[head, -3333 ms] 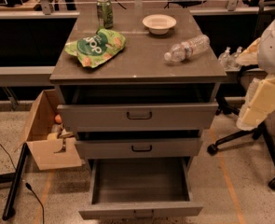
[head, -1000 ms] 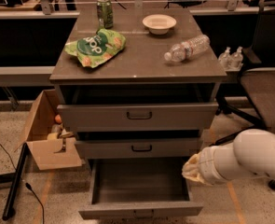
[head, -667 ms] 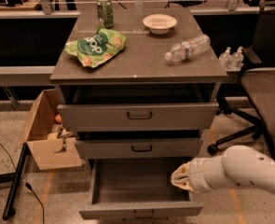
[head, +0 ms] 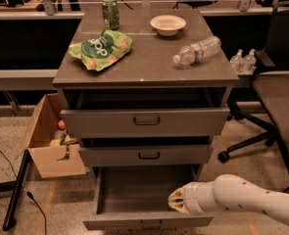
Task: Close bottom drawer
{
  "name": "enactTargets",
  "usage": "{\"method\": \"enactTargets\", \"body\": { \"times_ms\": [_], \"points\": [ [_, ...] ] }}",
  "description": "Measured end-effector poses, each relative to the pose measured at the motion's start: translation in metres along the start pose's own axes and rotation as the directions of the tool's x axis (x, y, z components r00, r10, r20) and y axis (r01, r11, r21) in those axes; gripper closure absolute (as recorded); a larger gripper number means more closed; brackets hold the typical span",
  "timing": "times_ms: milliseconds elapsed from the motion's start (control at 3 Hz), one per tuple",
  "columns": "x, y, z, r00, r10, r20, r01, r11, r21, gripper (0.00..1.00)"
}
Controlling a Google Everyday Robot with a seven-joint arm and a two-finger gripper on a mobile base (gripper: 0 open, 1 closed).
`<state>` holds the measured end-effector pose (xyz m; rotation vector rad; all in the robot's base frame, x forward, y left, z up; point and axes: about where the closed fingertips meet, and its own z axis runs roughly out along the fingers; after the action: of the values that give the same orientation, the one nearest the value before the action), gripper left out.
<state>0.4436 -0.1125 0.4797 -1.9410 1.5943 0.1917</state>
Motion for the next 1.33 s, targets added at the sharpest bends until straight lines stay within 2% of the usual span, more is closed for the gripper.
{"method": "enactTargets", "body": {
  "times_ms": [333, 667, 1000, 1333],
  "points": [
    [0.026, 0.012, 0.038, 0.996, -0.022, -0.086, 0.021, 0.9997, -0.014, 1.00],
    [0.027, -0.010, 0.049, 0.993, -0.045, -0.111, 0.049, 0.9984, 0.030, 1.00],
    [0.026, -0.010, 0.050, 0.993, -0.046, -0.109, 0.050, 0.9983, 0.029, 1.00],
    [0.061, -0.013, 0.064, 0.992, -0.037, -0.123, 0.043, 0.9979, 0.049, 1.00]
  ]
}}
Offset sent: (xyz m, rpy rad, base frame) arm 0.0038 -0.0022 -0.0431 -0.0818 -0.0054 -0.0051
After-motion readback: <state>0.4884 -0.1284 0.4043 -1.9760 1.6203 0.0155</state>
